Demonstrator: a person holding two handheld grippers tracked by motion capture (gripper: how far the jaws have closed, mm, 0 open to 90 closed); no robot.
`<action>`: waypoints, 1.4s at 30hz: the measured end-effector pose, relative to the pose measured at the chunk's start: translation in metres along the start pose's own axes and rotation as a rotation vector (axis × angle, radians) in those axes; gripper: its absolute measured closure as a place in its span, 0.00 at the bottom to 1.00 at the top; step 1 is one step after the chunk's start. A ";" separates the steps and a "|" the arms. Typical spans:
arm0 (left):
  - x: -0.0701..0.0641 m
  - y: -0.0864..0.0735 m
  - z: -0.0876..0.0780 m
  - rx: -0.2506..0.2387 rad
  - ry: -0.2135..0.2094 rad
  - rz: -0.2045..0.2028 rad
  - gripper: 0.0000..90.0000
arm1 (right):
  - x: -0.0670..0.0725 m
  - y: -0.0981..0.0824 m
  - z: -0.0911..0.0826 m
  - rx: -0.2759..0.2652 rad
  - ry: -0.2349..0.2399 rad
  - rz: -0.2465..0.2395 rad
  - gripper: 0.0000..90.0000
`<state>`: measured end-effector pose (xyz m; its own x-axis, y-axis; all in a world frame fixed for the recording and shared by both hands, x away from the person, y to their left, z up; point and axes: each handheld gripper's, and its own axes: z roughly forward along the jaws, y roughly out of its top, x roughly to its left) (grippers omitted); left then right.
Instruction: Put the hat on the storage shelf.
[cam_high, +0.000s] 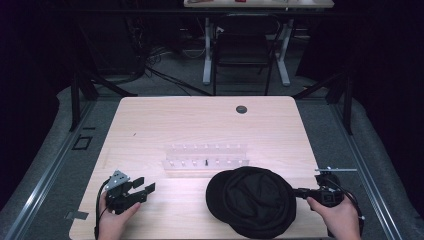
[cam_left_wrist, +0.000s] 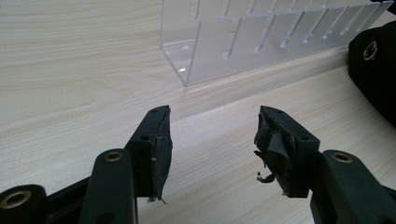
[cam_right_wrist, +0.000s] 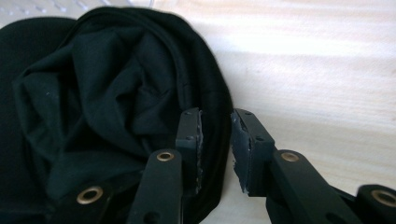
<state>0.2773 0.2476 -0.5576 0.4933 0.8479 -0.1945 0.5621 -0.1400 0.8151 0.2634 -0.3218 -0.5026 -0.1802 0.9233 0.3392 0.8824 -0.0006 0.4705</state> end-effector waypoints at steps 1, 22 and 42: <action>0.000 0.000 0.000 0.003 0.000 0.002 0.50 | 0.001 0.002 0.000 0.016 0.005 0.004 0.81; -0.001 -0.001 0.002 0.017 -0.009 -0.001 0.50 | -0.001 0.014 0.010 0.170 0.001 0.075 0.82; 0.000 -0.001 0.002 0.016 -0.009 -0.005 0.50 | -0.005 0.026 0.031 0.307 0.021 0.030 0.87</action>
<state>0.2780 0.2464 -0.5593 0.4961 0.8441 -0.2035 0.5752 -0.1440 0.8052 0.3005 -0.3143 -0.5174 -0.1580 0.9166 0.3671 0.9769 0.0910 0.1933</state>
